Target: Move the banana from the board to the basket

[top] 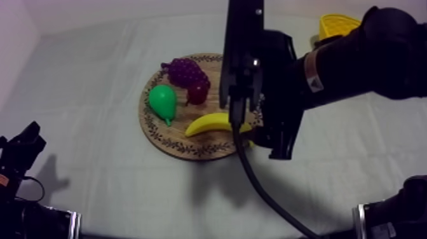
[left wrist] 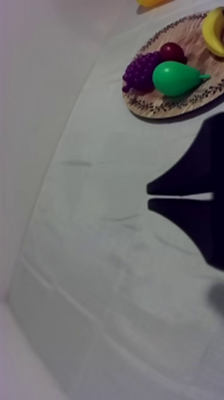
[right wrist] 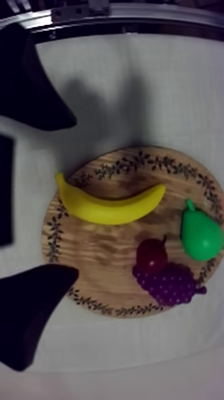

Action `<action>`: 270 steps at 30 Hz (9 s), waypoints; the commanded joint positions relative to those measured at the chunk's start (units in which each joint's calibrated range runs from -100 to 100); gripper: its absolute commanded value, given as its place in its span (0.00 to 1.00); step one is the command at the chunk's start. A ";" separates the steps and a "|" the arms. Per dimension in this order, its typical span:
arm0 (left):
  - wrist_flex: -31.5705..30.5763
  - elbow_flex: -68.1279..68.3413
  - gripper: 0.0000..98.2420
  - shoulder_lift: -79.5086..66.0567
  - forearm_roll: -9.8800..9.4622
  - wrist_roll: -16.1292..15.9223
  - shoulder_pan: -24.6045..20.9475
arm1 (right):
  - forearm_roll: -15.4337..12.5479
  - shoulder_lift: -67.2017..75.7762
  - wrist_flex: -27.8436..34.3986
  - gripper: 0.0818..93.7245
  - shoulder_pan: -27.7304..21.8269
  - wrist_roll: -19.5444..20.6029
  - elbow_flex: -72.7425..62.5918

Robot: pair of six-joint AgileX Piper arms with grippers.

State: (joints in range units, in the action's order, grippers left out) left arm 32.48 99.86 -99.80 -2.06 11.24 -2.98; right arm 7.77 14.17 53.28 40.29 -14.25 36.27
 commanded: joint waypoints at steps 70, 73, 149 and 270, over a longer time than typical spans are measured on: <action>0.02 0.03 0.00 -0.03 -0.01 0.02 -0.03 | 2.56 -41.11 -15.85 0.54 -4.58 5.01 -14.93; 0.02 0.03 0.00 -0.03 -0.01 0.02 -0.03 | 1.81 -41.90 -16.62 0.46 -4.80 4.29 -15.15; 0.02 0.03 0.00 -0.03 -0.01 0.02 -0.03 | 2.72 -36.88 6.00 0.13 -42.43 6.58 -41.73; 0.02 0.03 0.00 -0.03 -0.01 0.02 -0.03 | -8.87 81.58 -15.88 0.00 -44.58 1.88 63.32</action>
State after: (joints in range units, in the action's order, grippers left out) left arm 32.48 99.86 -99.80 -2.06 11.25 -2.98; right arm -1.11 95.74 37.35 -4.31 -11.76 99.53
